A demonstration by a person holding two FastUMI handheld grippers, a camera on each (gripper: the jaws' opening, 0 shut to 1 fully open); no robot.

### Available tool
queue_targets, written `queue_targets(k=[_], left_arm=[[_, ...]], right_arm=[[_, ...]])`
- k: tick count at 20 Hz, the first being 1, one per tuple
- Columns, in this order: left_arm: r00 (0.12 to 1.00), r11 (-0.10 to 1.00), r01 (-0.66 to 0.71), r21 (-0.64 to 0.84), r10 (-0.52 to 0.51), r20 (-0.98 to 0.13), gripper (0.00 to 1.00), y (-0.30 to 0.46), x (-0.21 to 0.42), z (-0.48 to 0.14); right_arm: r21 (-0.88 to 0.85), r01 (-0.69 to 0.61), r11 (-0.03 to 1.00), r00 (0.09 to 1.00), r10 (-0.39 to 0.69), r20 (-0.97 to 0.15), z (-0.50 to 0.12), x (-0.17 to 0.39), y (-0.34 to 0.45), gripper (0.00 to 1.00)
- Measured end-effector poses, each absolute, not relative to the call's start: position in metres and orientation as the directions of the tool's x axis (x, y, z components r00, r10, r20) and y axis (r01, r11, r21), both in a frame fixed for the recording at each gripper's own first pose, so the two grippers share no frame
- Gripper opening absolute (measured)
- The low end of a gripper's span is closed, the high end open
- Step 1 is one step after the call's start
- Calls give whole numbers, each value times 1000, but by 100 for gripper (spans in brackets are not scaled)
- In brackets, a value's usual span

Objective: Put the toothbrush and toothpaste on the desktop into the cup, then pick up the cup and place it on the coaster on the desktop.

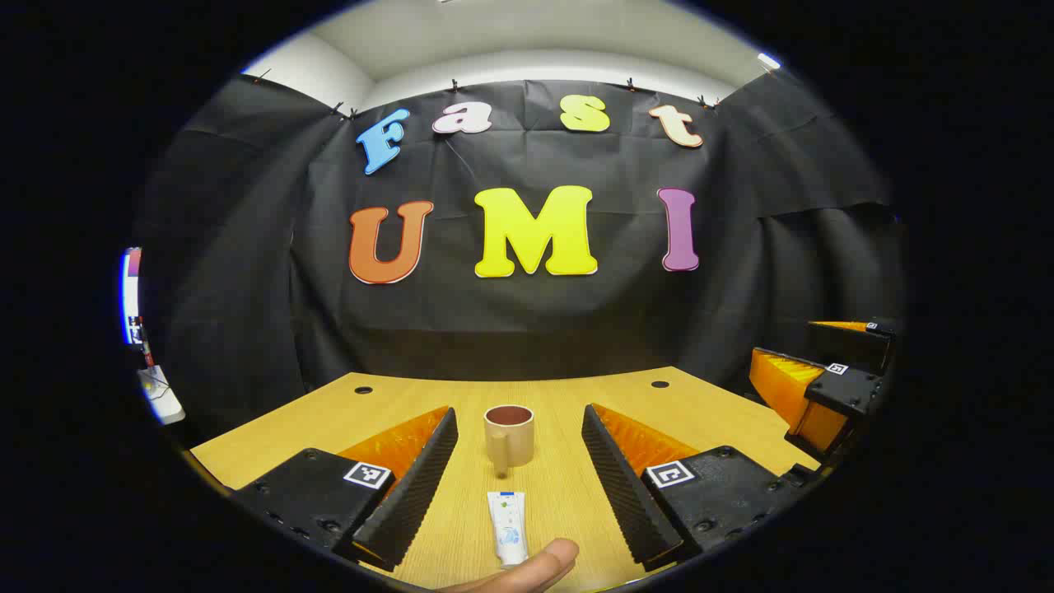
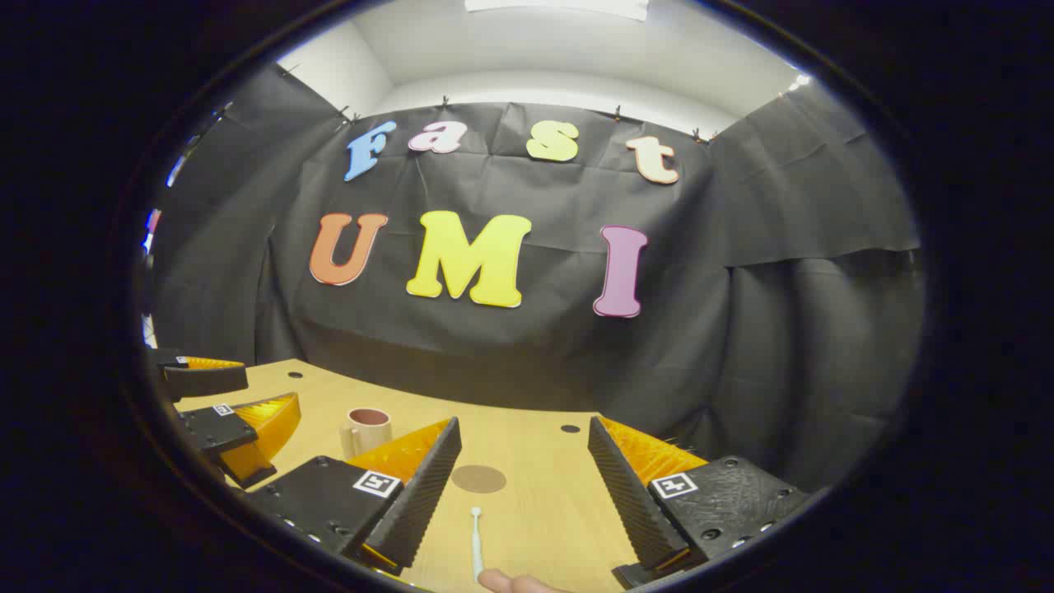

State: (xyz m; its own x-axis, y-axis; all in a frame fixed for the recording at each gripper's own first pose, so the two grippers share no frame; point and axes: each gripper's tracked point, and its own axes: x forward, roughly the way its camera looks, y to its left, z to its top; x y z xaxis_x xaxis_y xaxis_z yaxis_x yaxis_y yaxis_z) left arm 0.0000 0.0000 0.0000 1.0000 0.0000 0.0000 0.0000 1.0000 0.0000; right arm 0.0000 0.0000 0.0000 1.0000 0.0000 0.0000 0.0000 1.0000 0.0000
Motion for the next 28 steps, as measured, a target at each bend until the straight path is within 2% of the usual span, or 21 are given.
queue_targets(k=[8, 9, 11, 12, 16, 23, 28], left_arm=[[998, 999, -49, -18, 48, -28, 96, 12, 7, -10], [998, 998, -57, -18, 57, -26, 100, 16, 8, -9], [997, 997, -70, -19, 69, -18, 100, 19, 8, -8], [997, 997, -69, -20, 68, -19, 96, 19, 9, -8], [998, 998, -60, -25, 60, -31, 96, 18, 10, -11], [997, 998, -57, -21, 56, -50, 96, 17, 14, -19], [988, 998, -69, -13, 66, -140, 97, 14, 26, -49]], right_arm=[[23, 28, 999, 999, -27, -43, -13, 7, -11, 95], [24, 29, 999, 999, -28, -44, -13, 8, -11, 95], [26, 30, 999, 999, -29, -39, -11, 8, -13, 95], [26, 33, 999, 999, -33, -36, -10, 9, -14, 96], [17, 45, 999, 999, -44, -31, -10, 8, -17, 93], [12, 45, 999, 998, -44, -52, -18, 12, -19, 95], [1, 53, 999, 996, -53, -67, -26, 15, -24, 95]])
